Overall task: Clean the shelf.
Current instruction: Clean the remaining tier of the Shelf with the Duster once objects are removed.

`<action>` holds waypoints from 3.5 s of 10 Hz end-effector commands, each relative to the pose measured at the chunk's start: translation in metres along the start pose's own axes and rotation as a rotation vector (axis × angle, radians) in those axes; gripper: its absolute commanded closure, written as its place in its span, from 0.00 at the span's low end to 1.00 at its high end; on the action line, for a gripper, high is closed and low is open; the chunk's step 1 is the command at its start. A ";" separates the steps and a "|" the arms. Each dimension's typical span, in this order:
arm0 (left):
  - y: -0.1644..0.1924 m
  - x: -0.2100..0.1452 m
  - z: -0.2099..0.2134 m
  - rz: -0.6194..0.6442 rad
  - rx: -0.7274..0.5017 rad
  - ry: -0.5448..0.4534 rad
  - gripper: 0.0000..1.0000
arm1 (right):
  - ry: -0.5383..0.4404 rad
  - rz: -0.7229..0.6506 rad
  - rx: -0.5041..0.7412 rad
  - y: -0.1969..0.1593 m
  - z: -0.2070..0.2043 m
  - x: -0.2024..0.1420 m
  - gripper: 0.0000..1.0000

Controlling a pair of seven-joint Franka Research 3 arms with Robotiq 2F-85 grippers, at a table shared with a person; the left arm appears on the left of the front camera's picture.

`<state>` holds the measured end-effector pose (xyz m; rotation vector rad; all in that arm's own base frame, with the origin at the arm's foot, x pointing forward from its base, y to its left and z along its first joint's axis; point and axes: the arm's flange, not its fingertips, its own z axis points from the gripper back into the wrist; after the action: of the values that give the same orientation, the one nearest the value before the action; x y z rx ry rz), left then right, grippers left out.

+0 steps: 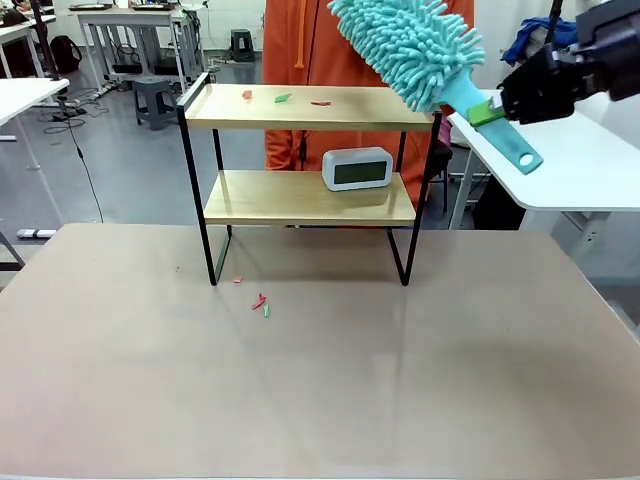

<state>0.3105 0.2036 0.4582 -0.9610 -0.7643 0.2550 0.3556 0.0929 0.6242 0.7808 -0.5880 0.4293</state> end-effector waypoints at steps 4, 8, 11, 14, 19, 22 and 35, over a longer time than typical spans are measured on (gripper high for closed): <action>0.000 0.000 -0.002 -0.020 -0.021 -0.016 0.00 | 0.185 -0.010 -0.243 0.010 -0.052 0.076 0.88; 0.000 0.000 -0.002 -0.020 -0.021 -0.016 0.00 | 0.168 -0.020 -0.291 0.006 -0.064 0.082 1.00; 0.000 0.000 -0.002 -0.020 -0.021 -0.016 0.00 | 0.258 0.031 -0.297 0.016 -0.090 0.097 1.00; 0.000 0.000 -0.002 -0.020 -0.021 -0.016 0.00 | 0.323 0.112 -0.271 0.035 -0.120 0.123 1.00; 0.000 0.000 -0.002 -0.020 -0.021 -0.016 0.00 | 0.555 0.180 -0.018 0.048 -0.108 0.128 1.00; 0.000 0.000 -0.002 -0.020 -0.021 -0.016 0.00 | 0.642 0.203 0.267 0.044 -0.052 0.086 1.00; 0.000 0.000 -0.002 -0.020 -0.021 -0.016 0.00 | -0.150 -0.492 0.426 -0.167 0.145 -0.141 1.00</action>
<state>0.3102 0.2036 0.4586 -0.9609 -0.7656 0.2547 0.2803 -0.1486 0.5427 1.2838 -0.4761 0.0883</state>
